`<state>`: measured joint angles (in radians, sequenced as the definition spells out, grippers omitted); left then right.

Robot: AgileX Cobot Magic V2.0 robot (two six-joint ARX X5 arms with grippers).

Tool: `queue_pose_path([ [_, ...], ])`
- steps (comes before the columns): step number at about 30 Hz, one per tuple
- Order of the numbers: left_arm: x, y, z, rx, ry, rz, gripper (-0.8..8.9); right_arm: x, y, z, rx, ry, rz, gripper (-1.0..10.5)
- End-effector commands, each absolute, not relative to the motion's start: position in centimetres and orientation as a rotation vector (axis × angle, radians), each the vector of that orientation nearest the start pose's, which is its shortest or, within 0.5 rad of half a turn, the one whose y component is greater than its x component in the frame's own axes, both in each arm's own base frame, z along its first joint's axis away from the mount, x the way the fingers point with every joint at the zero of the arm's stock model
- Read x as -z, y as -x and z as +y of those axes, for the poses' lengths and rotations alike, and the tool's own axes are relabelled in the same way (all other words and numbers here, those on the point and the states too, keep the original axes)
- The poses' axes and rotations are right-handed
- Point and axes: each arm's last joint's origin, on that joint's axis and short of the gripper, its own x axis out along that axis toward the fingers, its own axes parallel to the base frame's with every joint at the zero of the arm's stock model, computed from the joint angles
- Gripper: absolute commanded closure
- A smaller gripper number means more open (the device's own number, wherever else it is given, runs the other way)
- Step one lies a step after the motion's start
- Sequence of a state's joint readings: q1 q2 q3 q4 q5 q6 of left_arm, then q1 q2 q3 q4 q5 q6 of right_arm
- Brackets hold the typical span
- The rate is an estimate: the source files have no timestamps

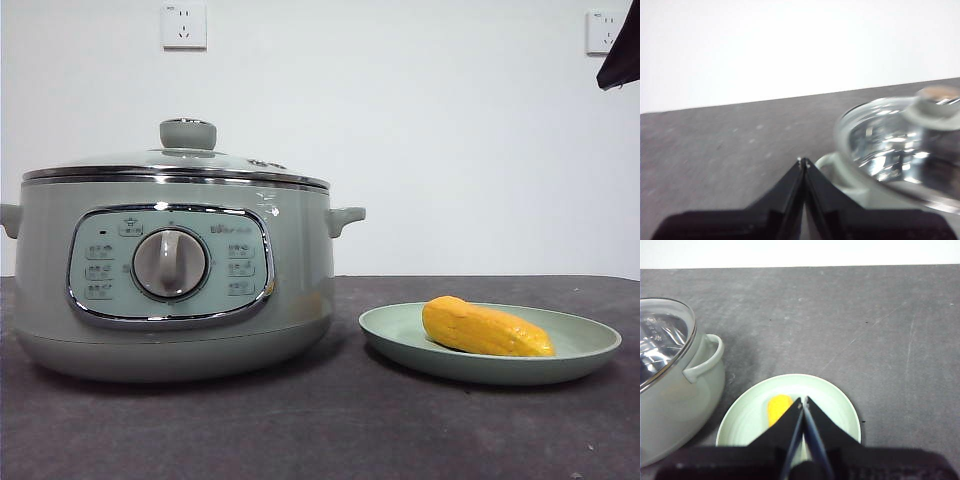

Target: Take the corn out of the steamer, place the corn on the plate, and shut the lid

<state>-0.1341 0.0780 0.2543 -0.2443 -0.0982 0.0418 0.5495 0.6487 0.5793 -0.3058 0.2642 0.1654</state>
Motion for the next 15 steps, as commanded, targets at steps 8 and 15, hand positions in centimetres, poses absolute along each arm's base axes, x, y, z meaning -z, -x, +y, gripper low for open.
queue_pose_path([
  [8,-15.8,-9.5,-0.2,-0.039,-0.033,0.147,8.16,-26.9,-13.0,7.0,-0.247,-0.023,0.368,9.4],
  [15,-14.7,-9.6,-0.3,0.002,0.031,0.179,8.16,-26.9,-13.0,7.0,-0.247,-0.023,0.368,9.4],
])
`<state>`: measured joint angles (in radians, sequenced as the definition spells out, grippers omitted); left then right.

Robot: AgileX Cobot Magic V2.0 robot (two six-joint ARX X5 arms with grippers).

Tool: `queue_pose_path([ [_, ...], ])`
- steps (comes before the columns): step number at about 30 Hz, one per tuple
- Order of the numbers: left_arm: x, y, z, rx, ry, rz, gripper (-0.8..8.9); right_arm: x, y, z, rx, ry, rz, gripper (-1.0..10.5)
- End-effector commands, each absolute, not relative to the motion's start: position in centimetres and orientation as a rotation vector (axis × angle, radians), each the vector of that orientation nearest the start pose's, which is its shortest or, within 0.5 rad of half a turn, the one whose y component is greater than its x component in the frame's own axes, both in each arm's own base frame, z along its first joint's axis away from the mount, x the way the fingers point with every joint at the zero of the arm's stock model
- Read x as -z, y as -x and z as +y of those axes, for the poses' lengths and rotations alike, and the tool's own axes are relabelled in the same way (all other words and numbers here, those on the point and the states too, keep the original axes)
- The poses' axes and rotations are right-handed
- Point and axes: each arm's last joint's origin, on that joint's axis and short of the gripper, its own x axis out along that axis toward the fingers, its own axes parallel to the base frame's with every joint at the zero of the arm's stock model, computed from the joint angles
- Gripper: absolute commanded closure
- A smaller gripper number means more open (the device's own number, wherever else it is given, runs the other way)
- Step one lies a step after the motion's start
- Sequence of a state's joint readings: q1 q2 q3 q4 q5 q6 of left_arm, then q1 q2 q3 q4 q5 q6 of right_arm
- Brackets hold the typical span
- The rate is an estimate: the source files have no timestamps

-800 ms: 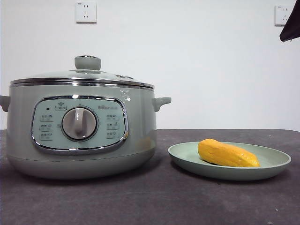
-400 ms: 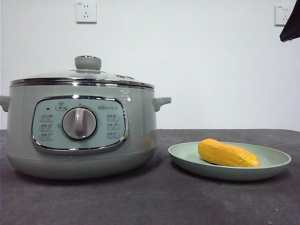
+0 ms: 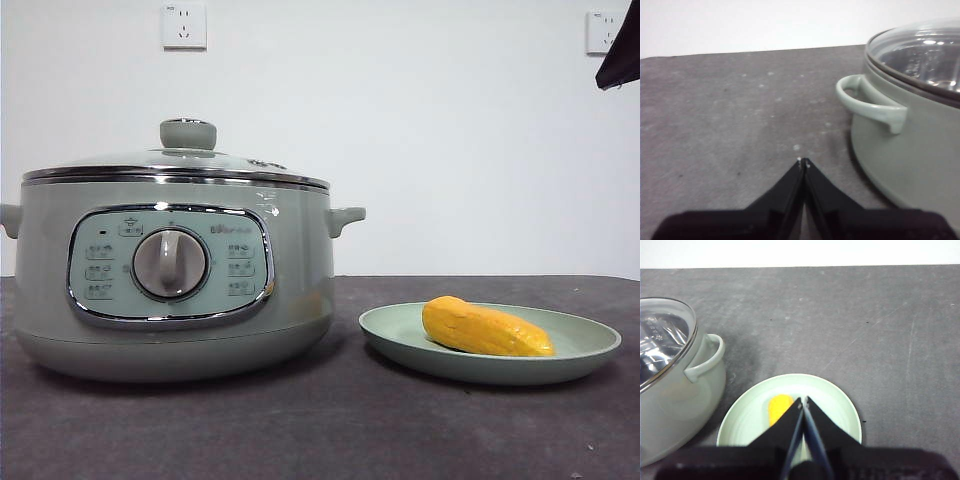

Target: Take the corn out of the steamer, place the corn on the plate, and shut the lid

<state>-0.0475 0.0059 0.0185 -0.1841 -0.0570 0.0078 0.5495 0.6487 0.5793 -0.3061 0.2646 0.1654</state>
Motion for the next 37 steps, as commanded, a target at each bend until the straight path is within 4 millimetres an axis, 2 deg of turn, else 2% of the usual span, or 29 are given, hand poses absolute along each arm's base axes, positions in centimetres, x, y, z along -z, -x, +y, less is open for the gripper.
queue_pose_path([
  [1,-14.7,-9.6,-0.3,0.005,0.040,0.179,8.16,-26.9,-13.0,7.0,-0.247,-0.023,0.368,9.4],
  [27,-14.7,-9.6,-0.3,0.013,0.044,0.180,8.16,-26.9,-13.0,7.0,-0.247,-0.021,0.368,9.4],
  [29,-14.7,-9.6,-0.3,0.013,0.043,0.180,8.16,-26.9,-12.9,7.0,-0.254,0.017,0.363,9.4],
  [34,-14.7,-9.6,-0.4,0.014,0.043,0.180,8.16,-26.8,-12.0,6.1,-0.253,0.075,0.320,9.4],
  [37,-14.7,-9.6,-0.4,0.014,0.043,0.180,8.16,-25.3,-11.7,5.1,-0.222,0.084,0.257,9.4],
])
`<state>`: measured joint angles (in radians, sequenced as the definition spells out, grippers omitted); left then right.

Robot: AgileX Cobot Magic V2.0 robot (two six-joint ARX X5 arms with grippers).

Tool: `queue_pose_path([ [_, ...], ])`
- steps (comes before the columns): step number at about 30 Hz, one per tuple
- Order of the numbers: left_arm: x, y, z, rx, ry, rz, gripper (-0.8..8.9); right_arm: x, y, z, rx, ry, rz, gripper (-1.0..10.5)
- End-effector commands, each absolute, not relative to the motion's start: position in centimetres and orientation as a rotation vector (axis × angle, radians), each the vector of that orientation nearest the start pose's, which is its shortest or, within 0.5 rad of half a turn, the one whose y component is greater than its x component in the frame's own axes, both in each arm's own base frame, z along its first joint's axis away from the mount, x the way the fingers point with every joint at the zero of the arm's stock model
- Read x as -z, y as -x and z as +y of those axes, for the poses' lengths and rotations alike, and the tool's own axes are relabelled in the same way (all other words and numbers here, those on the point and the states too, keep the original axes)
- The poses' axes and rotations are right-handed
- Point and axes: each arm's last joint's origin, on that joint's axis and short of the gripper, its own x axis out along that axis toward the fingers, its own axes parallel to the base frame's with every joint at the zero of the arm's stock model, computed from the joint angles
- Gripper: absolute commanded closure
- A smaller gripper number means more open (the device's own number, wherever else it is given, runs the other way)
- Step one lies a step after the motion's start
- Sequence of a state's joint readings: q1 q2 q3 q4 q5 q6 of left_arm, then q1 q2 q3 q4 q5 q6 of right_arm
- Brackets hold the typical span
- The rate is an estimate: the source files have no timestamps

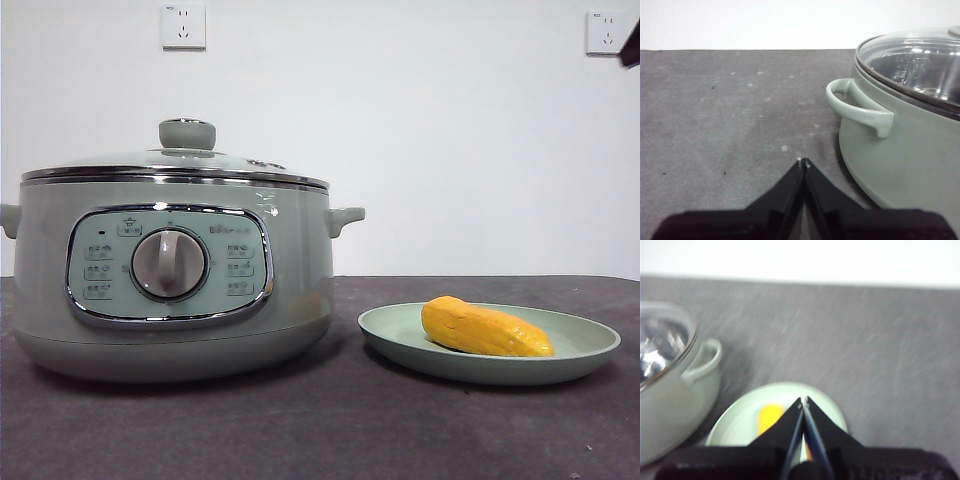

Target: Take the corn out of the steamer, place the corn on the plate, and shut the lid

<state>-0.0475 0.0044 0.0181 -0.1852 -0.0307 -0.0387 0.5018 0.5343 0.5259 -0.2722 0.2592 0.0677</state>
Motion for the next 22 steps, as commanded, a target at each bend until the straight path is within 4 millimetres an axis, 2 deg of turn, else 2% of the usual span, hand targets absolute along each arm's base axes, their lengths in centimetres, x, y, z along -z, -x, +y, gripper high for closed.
queue_pose_path([
  [1,-14.7,-9.6,-0.4,0.014,0.043,0.180,8.16,-24.6,-11.6,4.8,-0.235,0.072,0.236,9.4],
  [5,-14.7,-9.6,-0.4,0.015,0.043,0.180,8.16,-21.5,-10.9,3.4,-0.306,0.018,0.154,9.4],
  [10,-14.7,-9.6,-0.4,0.015,0.043,0.180,8.16,-18.7,-10.1,2.0,-0.258,0.000,0.107,9.4],
  [22,-14.7,-9.6,-0.4,0.015,0.043,0.180,8.16,-15.4,-9.6,1.5,-0.202,0.010,0.112,9.4],
])
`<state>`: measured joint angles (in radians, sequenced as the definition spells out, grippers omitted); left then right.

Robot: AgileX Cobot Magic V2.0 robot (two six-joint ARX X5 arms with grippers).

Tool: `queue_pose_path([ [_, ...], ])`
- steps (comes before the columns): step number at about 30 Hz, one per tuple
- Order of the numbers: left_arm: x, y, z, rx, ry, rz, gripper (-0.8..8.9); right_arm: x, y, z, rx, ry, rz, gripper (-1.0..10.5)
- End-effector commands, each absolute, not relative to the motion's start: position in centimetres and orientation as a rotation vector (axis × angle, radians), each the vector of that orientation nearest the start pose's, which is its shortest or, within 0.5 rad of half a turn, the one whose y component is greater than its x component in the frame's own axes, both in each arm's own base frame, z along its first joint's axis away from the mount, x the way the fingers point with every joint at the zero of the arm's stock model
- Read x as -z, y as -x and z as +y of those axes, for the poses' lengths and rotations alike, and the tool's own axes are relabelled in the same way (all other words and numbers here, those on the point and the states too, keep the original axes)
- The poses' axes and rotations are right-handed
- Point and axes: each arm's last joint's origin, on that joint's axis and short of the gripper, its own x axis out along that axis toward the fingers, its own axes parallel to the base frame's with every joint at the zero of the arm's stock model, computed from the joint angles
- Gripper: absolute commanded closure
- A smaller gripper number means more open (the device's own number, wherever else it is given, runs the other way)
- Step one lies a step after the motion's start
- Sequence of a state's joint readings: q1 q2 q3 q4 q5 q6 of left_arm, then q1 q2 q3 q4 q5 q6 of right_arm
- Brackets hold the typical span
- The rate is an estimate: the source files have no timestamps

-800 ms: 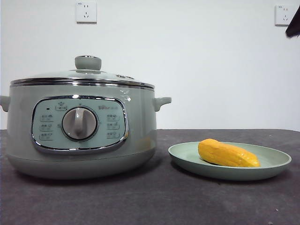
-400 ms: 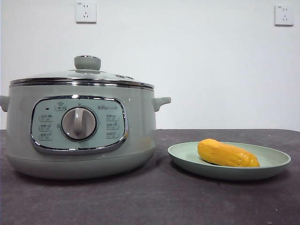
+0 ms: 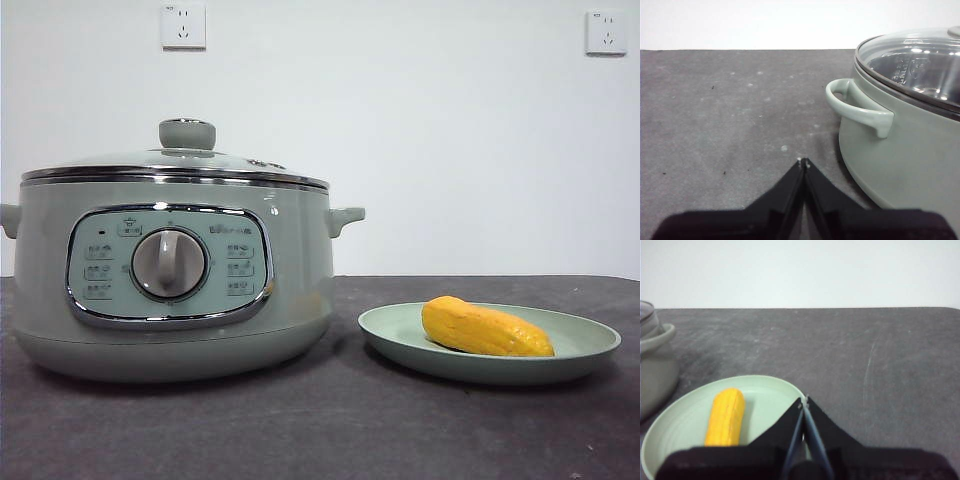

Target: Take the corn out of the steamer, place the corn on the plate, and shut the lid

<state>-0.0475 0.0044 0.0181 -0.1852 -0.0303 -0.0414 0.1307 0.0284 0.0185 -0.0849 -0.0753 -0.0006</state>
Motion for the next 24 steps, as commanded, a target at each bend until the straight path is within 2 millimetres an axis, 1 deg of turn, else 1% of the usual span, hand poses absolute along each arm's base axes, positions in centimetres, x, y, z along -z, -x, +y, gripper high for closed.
queue_pose_path([
  [1,-14.72,-9.60,-0.35,0.015,0.043,0.180,8.16,-15.28,-9.57,1.45,-0.202,0.008,0.126,9.4],
  [7,-14.72,-9.60,-0.35,0.015,0.043,0.180,8.16,-14.85,-9.52,1.47,-0.201,-0.023,0.176,9.4],
  [24,-14.72,-9.60,-0.35,0.015,0.043,0.180,8.16,-14.83,-9.54,1.47,-0.200,-0.023,0.180,9.4],
])
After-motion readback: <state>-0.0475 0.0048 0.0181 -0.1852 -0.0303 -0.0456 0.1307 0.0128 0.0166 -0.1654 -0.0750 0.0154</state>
